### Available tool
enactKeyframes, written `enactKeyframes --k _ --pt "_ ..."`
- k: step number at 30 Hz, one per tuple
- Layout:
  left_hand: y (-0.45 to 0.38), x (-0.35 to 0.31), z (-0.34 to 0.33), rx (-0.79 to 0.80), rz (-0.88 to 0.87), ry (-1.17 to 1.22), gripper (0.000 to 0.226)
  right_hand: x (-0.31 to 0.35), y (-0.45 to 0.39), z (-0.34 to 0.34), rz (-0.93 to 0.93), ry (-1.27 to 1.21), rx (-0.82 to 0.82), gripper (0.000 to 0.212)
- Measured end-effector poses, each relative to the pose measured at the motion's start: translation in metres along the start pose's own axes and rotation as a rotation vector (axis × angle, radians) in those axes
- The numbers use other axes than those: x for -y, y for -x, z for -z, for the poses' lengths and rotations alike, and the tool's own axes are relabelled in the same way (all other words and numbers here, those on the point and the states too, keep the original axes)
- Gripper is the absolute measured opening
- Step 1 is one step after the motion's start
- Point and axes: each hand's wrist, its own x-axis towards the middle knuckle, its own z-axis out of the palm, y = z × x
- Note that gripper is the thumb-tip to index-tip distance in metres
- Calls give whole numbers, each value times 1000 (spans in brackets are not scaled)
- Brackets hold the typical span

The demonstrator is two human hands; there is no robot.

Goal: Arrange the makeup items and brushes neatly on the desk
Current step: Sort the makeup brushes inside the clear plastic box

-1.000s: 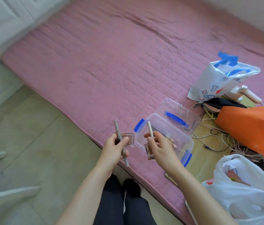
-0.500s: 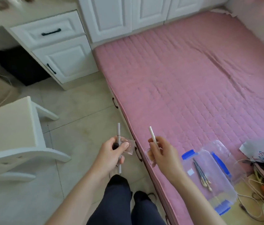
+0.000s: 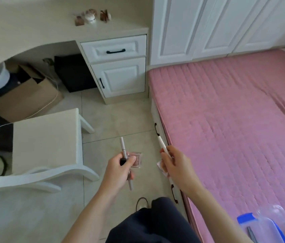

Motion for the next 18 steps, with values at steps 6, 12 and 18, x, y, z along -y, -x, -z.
enactKeyframes --k 6,12,18 --pt "-47 -27 14 -42 5 16 15 32 -63 -13 19 -11 56 11" --pt "-111 -72 16 -103 -18 86 12 62 -144 -3 91 77 85 13" --pt "-178 -128 8 -159 -24 142 12 102 -232 16 170 220 164 13"
